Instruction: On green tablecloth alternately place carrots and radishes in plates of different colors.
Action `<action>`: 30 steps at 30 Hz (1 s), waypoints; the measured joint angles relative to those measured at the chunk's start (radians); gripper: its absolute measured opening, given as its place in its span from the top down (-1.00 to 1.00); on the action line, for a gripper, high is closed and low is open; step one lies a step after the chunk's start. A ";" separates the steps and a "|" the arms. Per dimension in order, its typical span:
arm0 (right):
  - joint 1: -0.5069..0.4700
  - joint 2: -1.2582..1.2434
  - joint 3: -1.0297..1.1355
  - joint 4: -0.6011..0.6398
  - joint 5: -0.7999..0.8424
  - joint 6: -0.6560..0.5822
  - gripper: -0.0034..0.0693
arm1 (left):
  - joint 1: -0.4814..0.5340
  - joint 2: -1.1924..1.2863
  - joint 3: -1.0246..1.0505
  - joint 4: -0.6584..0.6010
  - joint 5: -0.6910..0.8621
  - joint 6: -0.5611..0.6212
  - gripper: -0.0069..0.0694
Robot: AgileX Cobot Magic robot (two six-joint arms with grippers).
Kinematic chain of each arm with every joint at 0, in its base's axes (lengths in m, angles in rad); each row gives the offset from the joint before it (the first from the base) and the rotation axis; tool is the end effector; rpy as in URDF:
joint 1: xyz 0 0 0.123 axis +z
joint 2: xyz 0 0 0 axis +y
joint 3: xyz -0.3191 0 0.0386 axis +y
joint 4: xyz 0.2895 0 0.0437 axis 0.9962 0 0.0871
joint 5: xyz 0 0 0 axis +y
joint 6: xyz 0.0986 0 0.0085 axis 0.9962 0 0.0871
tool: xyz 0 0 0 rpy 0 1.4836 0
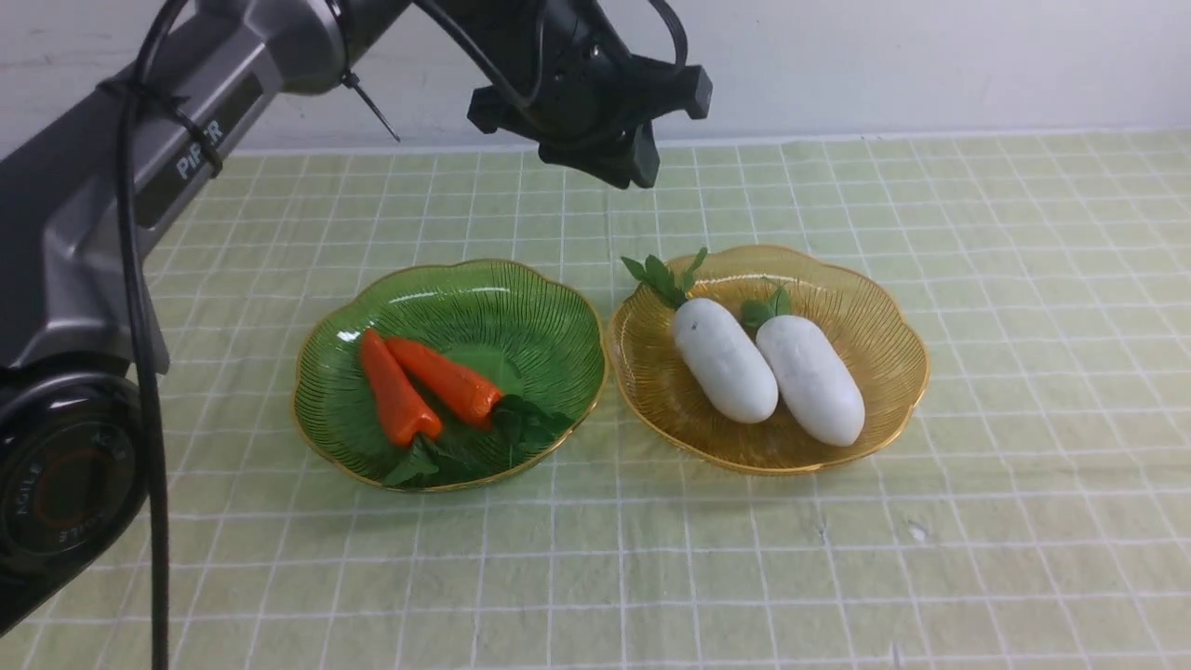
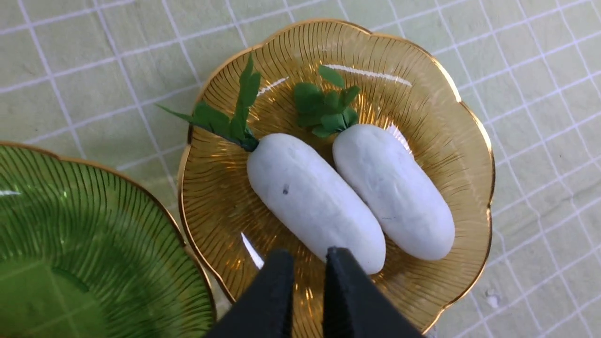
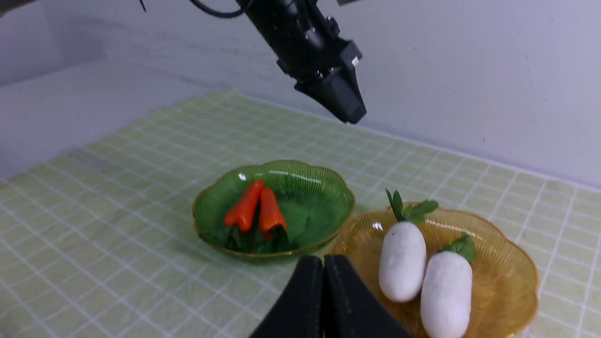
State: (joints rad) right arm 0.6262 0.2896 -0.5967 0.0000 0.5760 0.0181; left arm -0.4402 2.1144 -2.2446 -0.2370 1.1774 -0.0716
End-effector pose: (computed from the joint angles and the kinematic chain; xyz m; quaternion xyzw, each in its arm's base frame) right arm 0.0529 0.0383 0.3623 -0.2300 0.7331 0.2026 0.6071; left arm 0.4754 -0.2476 0.3784 0.1633 0.9329 -0.1895 0.2590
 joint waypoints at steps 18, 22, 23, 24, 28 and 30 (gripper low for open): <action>0.000 0.000 0.087 -0.014 -0.185 0.000 0.95 | 0.000 -0.039 -0.107 0.084 0.077 0.058 0.84; 0.000 0.000 0.087 -0.014 -0.179 0.000 0.95 | 0.000 -0.128 -0.129 0.154 0.080 0.058 0.84; 0.000 0.000 0.087 -0.014 -0.179 0.000 0.95 | 0.000 -0.145 -0.131 0.172 0.080 0.058 0.84; 0.000 0.000 0.087 -0.014 -0.179 0.000 0.95 | 0.000 -0.158 -0.131 0.190 0.080 0.058 0.84; 0.000 0.000 0.093 -0.014 -0.180 0.000 0.95 | 0.000 -0.190 -0.131 0.228 0.084 0.058 0.84; 0.000 -0.006 0.104 -0.014 -0.182 0.000 0.95 | 0.000 -0.193 -0.131 0.237 0.085 0.058 0.84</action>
State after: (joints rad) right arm 0.6262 0.2836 -0.4931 -0.0141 0.3939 0.0181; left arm -0.4402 1.9218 -2.3757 0.0000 1.2621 -0.0138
